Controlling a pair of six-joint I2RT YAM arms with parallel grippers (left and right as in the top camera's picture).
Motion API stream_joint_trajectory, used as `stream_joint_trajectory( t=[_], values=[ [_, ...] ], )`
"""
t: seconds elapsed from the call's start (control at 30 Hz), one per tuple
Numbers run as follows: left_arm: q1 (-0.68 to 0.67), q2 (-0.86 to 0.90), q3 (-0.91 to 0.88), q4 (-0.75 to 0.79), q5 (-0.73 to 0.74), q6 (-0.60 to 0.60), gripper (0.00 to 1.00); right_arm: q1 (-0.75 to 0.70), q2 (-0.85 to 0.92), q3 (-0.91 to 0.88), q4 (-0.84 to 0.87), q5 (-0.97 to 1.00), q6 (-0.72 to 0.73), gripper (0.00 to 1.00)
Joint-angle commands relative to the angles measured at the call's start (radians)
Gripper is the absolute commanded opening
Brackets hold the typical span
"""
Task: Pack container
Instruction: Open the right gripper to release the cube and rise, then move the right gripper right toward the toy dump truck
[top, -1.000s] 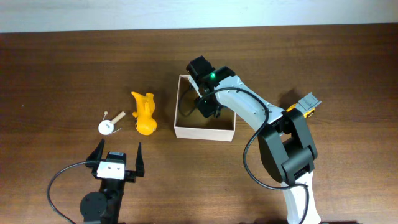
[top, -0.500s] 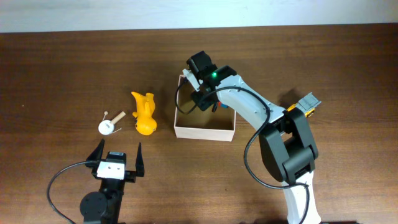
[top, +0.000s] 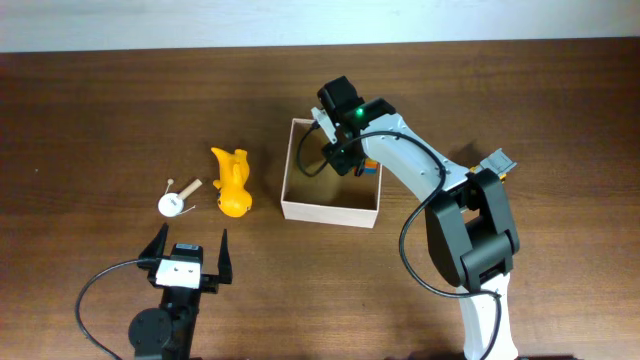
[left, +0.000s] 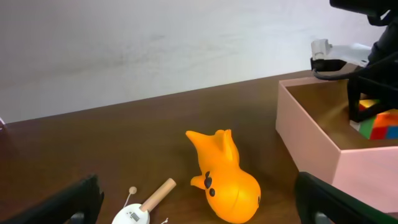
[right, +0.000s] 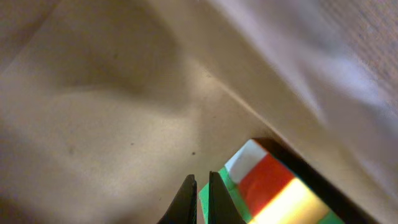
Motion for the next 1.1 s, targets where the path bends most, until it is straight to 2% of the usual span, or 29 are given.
stream_joint_trajectory(
  t=[0.0,0.27,0.5,0.67,0.77,0.87,1.07],
  values=[
    [0.003,-0.008,-0.005,-0.003,-0.007,0.016,0.99,-0.007,-0.002,-0.009,-0.012,0.005,-0.011,0.04],
    [0.003,-0.008,-0.005,-0.003,-0.007,0.017,0.99,0.001,-0.002,0.006,-0.001,-0.020,-0.011,0.04],
    [0.003,-0.008,-0.005,-0.003,-0.007,0.016,0.99,0.049,-0.019,0.212,-0.156,-0.109,-0.007,0.04],
    [0.003,-0.008,-0.005,-0.003,-0.007,0.016,0.99,0.066,-0.039,0.434,-0.302,-0.093,0.077,0.09],
    [0.003,-0.008,-0.005,-0.003,-0.007,0.016,0.99,0.045,-0.039,0.516,-0.371,0.027,0.202,0.09],
    [0.003,-0.008,-0.005,-0.003,-0.007,0.016,0.99,0.007,-0.039,0.536,-0.415,0.119,0.292,0.09],
    [0.003,-0.008,-0.005,-0.003,-0.007,0.017,0.99,-0.097,-0.033,0.520,-0.478,0.129,0.389,0.04]
  ],
)
